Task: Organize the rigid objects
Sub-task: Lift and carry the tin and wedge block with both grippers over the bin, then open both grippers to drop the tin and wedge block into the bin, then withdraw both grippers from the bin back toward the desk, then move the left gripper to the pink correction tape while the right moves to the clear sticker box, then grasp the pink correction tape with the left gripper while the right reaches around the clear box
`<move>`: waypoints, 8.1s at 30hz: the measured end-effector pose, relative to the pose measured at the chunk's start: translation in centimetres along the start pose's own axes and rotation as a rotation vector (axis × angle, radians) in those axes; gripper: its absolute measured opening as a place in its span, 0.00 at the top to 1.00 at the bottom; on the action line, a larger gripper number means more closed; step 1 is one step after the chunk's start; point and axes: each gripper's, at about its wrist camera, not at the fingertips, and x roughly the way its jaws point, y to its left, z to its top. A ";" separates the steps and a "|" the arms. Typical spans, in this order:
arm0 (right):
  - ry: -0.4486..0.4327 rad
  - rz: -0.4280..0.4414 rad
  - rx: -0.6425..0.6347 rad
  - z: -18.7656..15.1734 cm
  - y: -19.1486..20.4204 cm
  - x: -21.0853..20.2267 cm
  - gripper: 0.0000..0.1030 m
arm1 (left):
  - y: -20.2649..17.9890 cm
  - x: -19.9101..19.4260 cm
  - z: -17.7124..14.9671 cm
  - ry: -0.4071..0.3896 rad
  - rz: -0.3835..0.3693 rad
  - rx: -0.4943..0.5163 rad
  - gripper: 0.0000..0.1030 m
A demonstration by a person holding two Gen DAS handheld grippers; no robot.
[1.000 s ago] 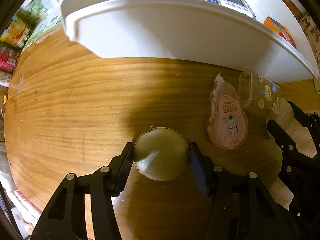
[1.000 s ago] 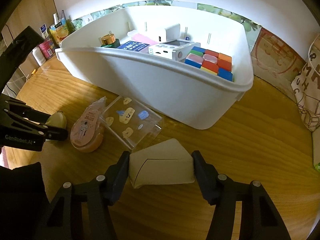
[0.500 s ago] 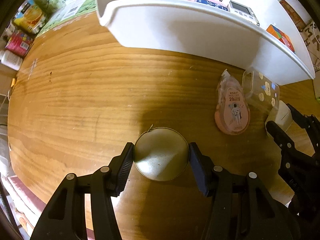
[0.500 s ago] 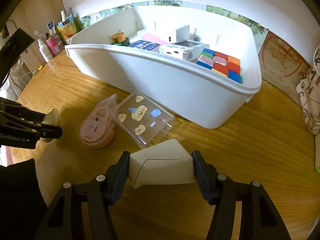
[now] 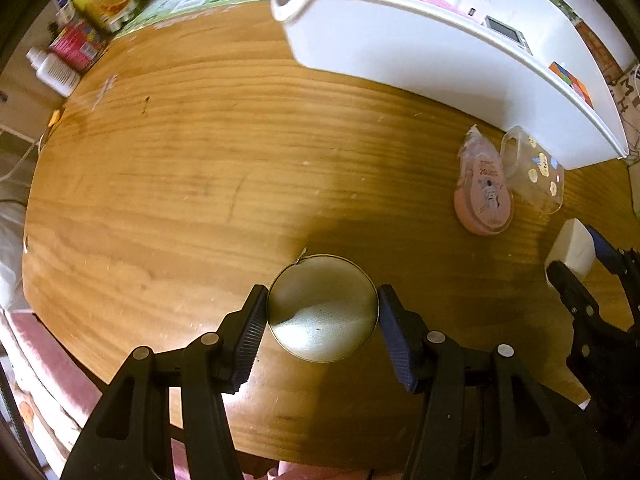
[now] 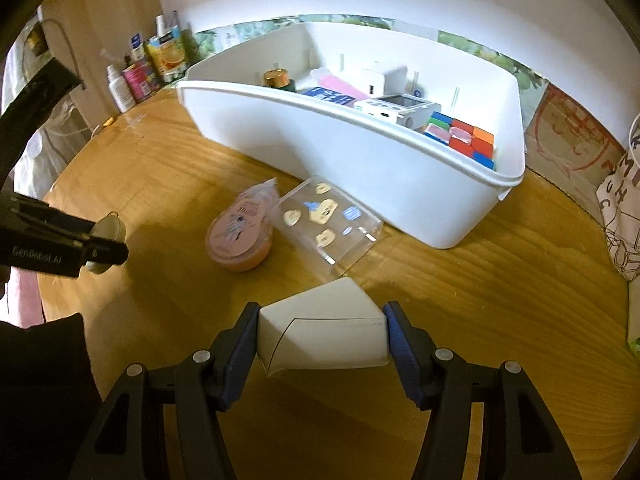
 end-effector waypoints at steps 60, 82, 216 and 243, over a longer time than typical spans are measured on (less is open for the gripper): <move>-0.497 -0.150 0.023 10.9 -3.0 -6.8 0.40 | -1.4 -12.5 11.4 -0.637 -0.098 0.074 0.43; -0.499 -0.210 -0.008 11.4 -3.4 -2.1 0.40 | -3.6 -8.7 15.0 -0.696 -0.199 0.065 0.43; -0.107 0.042 0.226 -0.1 -4.4 1.2 0.21 | -10.5 1.7 6.2 -0.041 -0.124 0.168 0.20; -0.088 0.013 0.206 1.0 -2.5 2.0 0.21 | -9.9 1.9 6.1 -0.028 -0.164 0.209 0.47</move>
